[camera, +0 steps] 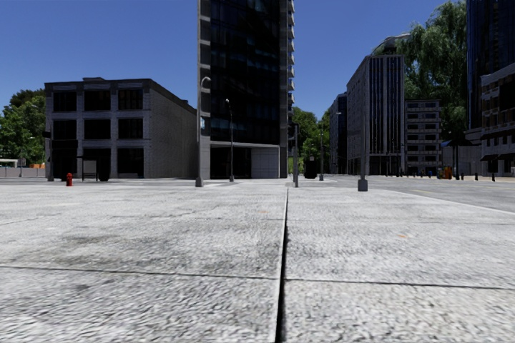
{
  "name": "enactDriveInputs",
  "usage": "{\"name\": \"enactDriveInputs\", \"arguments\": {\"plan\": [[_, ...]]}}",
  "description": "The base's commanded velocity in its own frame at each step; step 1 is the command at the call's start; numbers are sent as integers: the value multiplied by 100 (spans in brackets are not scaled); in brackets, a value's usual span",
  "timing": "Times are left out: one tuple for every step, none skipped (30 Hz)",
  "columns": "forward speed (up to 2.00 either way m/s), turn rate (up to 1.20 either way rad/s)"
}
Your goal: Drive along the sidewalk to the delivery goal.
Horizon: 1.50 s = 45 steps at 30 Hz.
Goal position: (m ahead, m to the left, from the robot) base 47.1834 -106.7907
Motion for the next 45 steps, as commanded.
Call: {"name": "enactDriveInputs", "arguments": {"plan": [[200,0],[200,0],[200,0],[200,0],[200,0],[200,0],[200,0],[200,0],[200,0],[200,0],[200,0],[200,0],[200,0],[200,0],[200,0],[200,0],[200,0],[200,0],[200,0],[200,0],[200,0],[200,0],[200,0],[200,0],[200,0],[200,0],[200,0],[200,0],[200,0],[200,0],[200,0],[200,0],[200,0],[200,0],[200,0],[200,0],[200,0],[200,0],[200,0],[200,0],[200,0],[200,0],[200,0],[200,0],[200,0]]}}
